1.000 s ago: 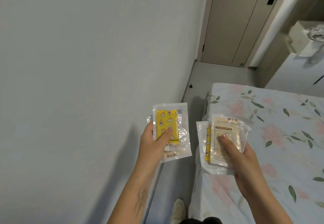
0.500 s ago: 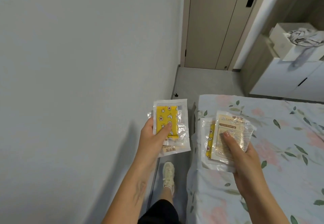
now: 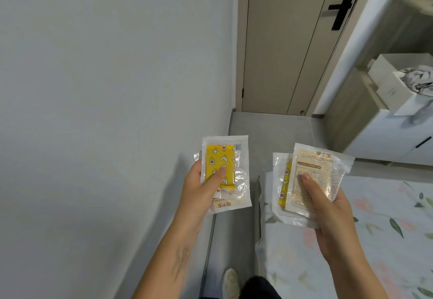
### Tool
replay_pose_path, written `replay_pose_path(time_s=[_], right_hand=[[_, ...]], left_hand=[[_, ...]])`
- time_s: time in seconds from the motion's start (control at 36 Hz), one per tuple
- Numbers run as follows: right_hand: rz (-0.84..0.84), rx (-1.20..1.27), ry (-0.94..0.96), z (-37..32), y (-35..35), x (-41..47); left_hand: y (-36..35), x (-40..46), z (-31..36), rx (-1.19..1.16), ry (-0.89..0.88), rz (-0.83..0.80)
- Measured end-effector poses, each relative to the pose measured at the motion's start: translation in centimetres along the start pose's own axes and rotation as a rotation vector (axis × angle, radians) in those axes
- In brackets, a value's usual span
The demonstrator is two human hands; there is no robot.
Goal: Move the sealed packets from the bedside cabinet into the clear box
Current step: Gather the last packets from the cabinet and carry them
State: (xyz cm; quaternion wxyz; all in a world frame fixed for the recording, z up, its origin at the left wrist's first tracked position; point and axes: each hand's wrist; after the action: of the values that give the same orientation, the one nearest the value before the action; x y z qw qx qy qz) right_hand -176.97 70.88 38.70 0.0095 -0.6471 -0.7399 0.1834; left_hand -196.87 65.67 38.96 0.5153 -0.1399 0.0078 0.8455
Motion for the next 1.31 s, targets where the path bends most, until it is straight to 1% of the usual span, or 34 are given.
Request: replay_pose_path(time_s=[0.17,0.39,0.58,0.78,0.92,1.0,1.17,1.31], right_hand=[[0.053,0.022,-0.030,-1.6,-0.1,6.2],[0.109,-0.018,-0.055,-3.5,-0.8,15.5],[0.138,0.000,-0.030,-4.8,-1.0,27.8],[0.138,-0.045,0.011,-8.5,-1.4,40.2],[0.126,-0.084,0.025,-11.2,-1.4,47.2],[0.135,-0.088,0.019,-12.2,-1.2,50.6],[0.216,-0.048,0.022,-12.9,-0.5,56.4],[0.307,-0.032,0.036,-13.5,0.0,61.6]], left_hand=[[-2.2,6.7,1.4,0.007,0.020,-0.014],[-6.0,16.4,2.8,-0.012,0.035,-0.039],[-9.5,28.3,4.7,0.013,0.018,-0.053],[-14.6,39.9,8.2,0.085,0.047,-0.090],[-18.3,46.2,10.0,0.052,0.058,-0.114],[-20.5,48.7,10.2,0.056,0.104,-0.140],[-24.1,54.7,10.3,0.081,0.150,-0.195],[-26.5,61.7,11.1,0.130,0.165,-0.248]])
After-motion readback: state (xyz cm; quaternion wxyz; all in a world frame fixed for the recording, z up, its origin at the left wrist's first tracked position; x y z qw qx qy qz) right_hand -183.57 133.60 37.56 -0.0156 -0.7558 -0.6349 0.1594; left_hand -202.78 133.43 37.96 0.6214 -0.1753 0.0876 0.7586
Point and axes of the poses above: each hand's wrist, its own x-axis towards the middle knuckle, its own y-axis out of the back of the hand, z = x × y, and after that the axes turned 4 degrees about -z, right-handed
